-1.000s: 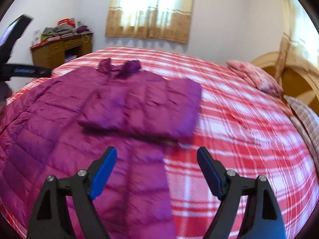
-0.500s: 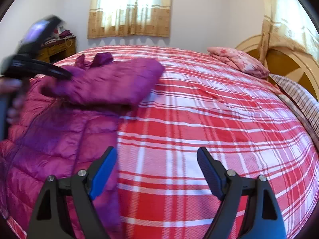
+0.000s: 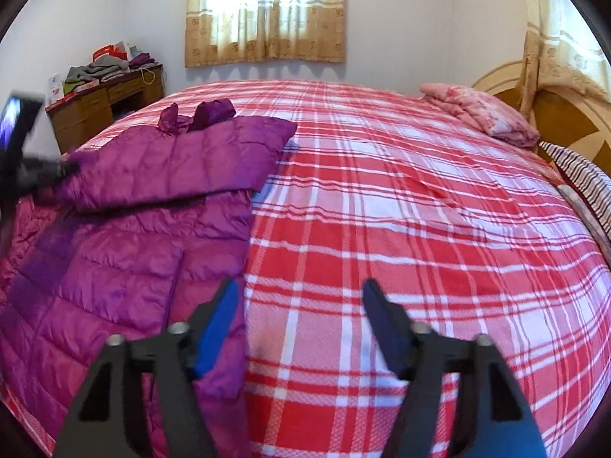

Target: Fold large clothes

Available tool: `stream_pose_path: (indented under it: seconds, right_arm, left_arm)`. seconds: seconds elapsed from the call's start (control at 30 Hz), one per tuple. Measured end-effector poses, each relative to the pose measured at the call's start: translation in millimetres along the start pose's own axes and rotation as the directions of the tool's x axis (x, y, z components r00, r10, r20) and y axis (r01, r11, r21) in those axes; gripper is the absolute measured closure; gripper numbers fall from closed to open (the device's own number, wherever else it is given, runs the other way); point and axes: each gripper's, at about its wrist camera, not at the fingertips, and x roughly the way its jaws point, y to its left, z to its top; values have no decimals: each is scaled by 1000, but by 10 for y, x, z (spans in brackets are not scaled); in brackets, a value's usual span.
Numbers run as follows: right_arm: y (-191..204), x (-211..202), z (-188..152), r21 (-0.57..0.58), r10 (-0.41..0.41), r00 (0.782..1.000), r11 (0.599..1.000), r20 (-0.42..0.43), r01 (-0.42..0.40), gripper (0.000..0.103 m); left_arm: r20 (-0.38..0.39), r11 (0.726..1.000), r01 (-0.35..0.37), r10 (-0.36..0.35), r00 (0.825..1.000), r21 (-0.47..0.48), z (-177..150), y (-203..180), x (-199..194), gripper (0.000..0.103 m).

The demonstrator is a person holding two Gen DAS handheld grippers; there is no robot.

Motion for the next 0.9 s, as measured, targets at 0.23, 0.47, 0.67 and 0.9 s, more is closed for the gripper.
stream_pose_path:
  seconds: [0.23, 0.47, 0.67, 0.9]
  right_arm:
    - [-296, 171, 452, 20, 6, 999, 1000, -46, -5, 55]
    - [-305, 778, 1091, 62, 34, 999, 998, -23, -33, 64]
    - [43, 1485, 1480, 98, 55, 998, 994, -28, -52, 64]
    - [571, 1777, 1341, -26, 98, 993, 995, -70, -100, 64]
  left_arm:
    - [33, 994, -46, 49, 998, -99, 8, 285, -103, 32]
    - [152, 967, -98, 136, 979, -236, 324, 531, -366, 18]
    - [114, 953, -178, 210, 971, -245, 662, 222, -27, 18]
    - [-87, 938, -289, 277, 957, -190, 335, 143, 726, 18]
